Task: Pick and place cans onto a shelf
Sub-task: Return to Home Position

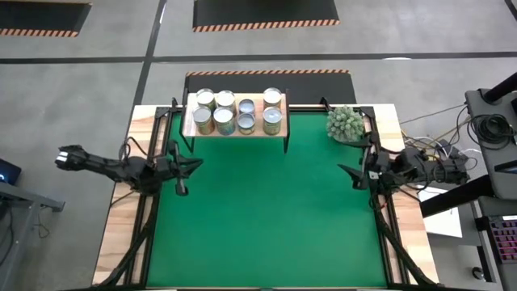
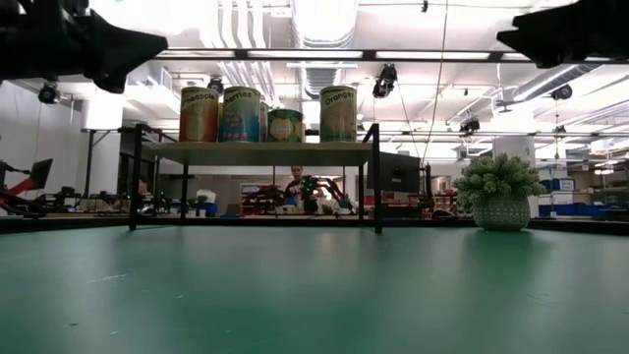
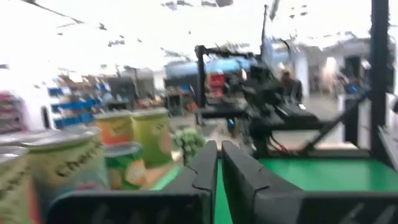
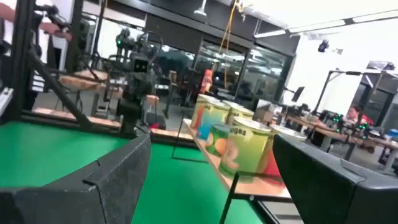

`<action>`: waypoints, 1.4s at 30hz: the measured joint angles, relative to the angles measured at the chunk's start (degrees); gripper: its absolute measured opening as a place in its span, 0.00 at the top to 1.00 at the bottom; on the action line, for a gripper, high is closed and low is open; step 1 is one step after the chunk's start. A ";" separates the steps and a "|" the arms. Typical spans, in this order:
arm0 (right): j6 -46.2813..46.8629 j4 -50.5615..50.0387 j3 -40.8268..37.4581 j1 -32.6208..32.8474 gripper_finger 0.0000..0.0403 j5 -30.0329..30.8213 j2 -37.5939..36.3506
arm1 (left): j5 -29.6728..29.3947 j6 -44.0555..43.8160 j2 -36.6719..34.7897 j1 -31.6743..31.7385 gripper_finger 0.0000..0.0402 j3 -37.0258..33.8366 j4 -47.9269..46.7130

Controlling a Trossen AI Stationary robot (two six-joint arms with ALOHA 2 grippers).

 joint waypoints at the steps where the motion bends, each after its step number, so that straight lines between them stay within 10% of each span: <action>1: -0.04 -0.27 -0.05 0.00 0.19 0.35 -0.02 | 0.00 0.69 -0.05 0.68 0.99 -0.65 1.87; 17: -7.28 -1.52 -4.79 -0.01 0.19 1.90 0.07 | 13.57 -4.22 0.30 15.24 1.00 -1.32 -6.18; 42: 16.81 3.59 -11.00 -0.02 0.19 1.04 3.07 | 9.49 -4.78 1.78 15.26 1.00 -0.86 -5.60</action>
